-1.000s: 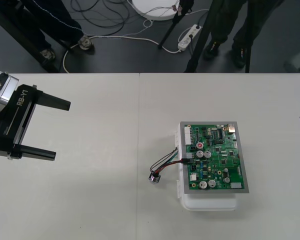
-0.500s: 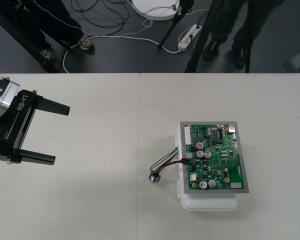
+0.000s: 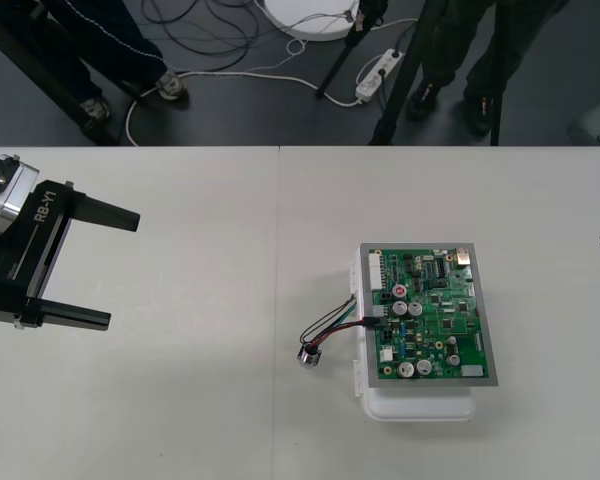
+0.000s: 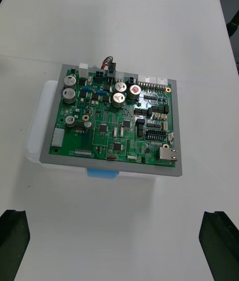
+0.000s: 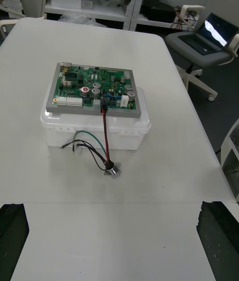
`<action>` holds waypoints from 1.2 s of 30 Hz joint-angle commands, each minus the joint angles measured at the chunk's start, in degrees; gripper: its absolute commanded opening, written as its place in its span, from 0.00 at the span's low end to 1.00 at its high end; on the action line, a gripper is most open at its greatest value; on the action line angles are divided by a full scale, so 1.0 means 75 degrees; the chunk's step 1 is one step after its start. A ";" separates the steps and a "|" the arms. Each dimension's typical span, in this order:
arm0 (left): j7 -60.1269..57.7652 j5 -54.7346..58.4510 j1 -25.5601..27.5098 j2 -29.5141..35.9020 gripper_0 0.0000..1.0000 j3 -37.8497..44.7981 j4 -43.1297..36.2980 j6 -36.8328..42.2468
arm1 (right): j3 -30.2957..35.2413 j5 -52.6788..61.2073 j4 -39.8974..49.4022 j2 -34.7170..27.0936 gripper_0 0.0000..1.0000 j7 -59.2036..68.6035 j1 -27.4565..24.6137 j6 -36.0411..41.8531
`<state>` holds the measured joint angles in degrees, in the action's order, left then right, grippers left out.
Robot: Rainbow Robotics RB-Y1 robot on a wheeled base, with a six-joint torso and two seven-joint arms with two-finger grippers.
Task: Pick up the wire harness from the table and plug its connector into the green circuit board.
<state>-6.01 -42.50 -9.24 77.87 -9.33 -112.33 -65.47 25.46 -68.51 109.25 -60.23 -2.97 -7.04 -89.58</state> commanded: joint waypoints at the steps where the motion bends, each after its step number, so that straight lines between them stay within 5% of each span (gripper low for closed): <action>1: 0.0368 0.0030 0.0095 0.0024 1.00 0.0248 -0.0152 0.0244 | -0.0067 -0.0041 0.0152 0.0027 1.00 0.0560 -0.0187 -0.0056; 36: 0.0368 0.0030 0.0095 0.0024 1.00 0.0248 -0.0152 0.0244 | -0.0360 0.0357 -0.0411 0.0027 1.00 0.0583 -0.0234 -0.0056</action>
<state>-6.01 -42.50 -9.22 77.87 -9.33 -112.33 -65.46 23.25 -66.70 106.12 -60.22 -0.13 -7.85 -89.58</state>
